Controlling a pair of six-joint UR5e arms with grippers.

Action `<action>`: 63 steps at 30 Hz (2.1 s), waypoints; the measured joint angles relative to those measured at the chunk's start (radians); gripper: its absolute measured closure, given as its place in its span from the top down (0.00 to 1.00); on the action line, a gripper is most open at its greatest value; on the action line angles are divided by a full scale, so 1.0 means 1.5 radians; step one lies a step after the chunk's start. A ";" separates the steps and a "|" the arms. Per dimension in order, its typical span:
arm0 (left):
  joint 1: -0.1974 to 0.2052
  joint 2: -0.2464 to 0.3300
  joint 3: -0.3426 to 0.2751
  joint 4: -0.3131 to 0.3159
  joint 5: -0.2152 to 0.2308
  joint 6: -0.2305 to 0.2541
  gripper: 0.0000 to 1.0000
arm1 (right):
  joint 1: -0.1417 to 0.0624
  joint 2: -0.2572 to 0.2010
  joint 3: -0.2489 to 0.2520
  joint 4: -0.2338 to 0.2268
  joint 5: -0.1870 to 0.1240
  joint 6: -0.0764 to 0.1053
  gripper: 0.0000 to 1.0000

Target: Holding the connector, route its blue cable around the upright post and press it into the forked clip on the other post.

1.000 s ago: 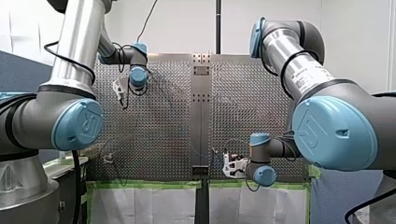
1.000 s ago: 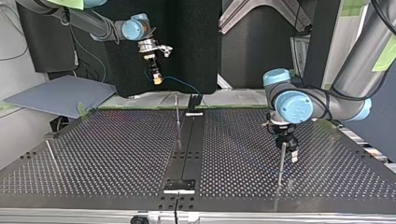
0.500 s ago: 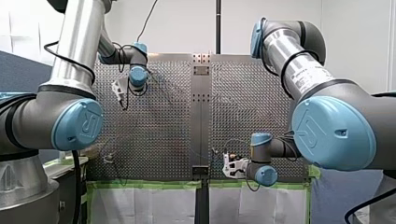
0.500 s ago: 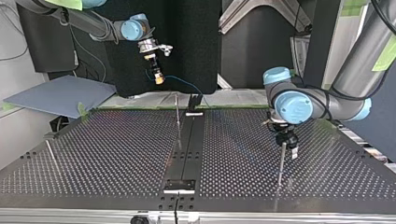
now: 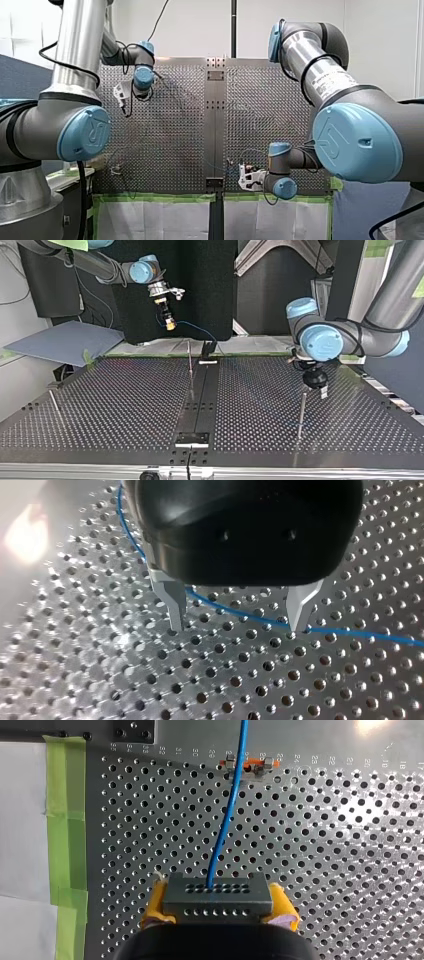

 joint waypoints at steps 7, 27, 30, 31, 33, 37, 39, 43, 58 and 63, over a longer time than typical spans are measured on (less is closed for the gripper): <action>0.003 0.041 -0.041 -0.026 -0.025 0.040 1.00 | 0.000 0.000 0.000 0.001 0.000 0.000 0.00; 0.007 0.153 0.007 -0.137 0.038 0.119 1.00 | 0.000 0.000 0.000 0.002 -0.010 0.002 0.00; 0.007 0.169 0.023 -0.154 0.054 0.120 1.00 | 0.000 0.000 0.000 0.002 -0.012 0.003 0.00; 0.008 0.176 0.029 -0.160 0.061 0.120 1.00 | -0.001 0.000 0.000 0.002 -0.013 0.004 0.00; 0.008 0.186 0.040 -0.171 0.071 0.120 1.00 | -0.001 0.000 0.000 0.002 -0.014 0.004 0.00; 0.008 0.212 0.065 -0.196 0.097 0.118 1.00 | -0.001 0.000 0.000 0.002 -0.015 0.004 0.00; 0.006 0.223 0.077 -0.208 0.108 0.116 1.00 | -0.001 0.000 0.000 0.003 -0.015 0.004 0.00; -0.004 0.249 0.102 -0.233 0.134 0.117 1.00 | 0.000 0.000 -0.002 0.007 -0.015 0.006 0.00; -0.045 0.266 0.171 -0.319 0.180 0.134 1.00 | 0.006 0.000 -0.009 0.026 -0.015 0.007 0.00; -0.055 0.242 0.170 -0.343 0.160 0.147 1.00 | 0.007 0.000 -0.011 0.028 -0.015 0.007 0.00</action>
